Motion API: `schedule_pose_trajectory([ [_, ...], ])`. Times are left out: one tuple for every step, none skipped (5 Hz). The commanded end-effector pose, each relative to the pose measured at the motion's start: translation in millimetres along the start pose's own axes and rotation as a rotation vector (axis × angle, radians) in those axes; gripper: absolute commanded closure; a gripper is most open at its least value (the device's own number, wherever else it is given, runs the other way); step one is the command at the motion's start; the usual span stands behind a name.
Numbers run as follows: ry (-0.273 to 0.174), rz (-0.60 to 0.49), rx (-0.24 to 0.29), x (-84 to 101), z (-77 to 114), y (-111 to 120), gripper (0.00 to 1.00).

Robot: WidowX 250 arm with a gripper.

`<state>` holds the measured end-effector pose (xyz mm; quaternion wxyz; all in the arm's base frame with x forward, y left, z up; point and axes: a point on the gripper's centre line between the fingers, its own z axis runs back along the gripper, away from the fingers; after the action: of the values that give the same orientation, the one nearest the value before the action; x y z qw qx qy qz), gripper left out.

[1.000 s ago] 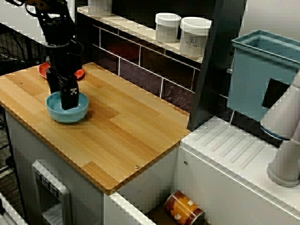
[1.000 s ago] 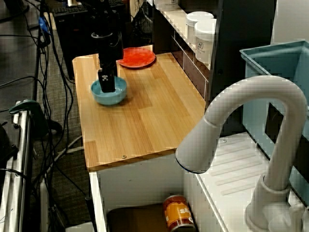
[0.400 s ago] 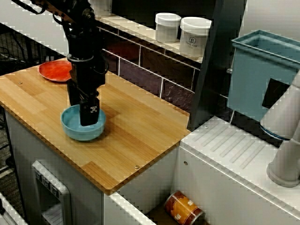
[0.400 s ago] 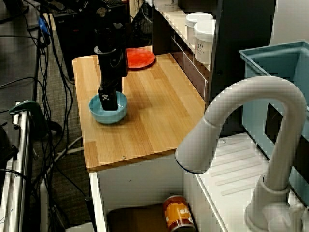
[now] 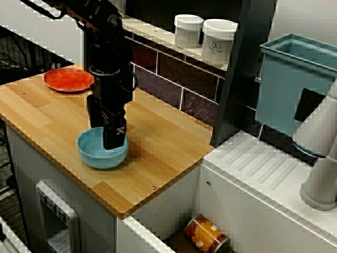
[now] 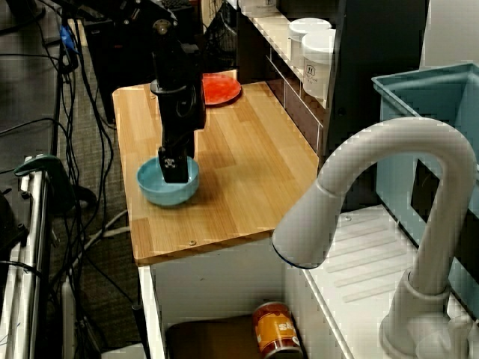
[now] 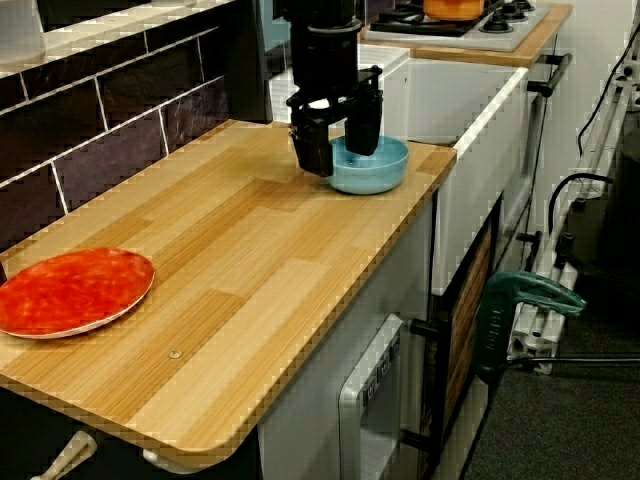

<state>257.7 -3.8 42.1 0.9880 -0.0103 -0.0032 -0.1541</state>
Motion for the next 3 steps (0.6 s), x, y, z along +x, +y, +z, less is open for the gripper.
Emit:
schedule_pose_trajectory([
  [-0.027, 0.0, 0.028, 2.5, 1.7, -30, 0.0],
  [-0.036, 0.014, 0.033, 1.2, 2.9, -31, 0.0],
  [-0.059, 0.019, 0.034, -1.4, 14.8, -25, 0.0],
])
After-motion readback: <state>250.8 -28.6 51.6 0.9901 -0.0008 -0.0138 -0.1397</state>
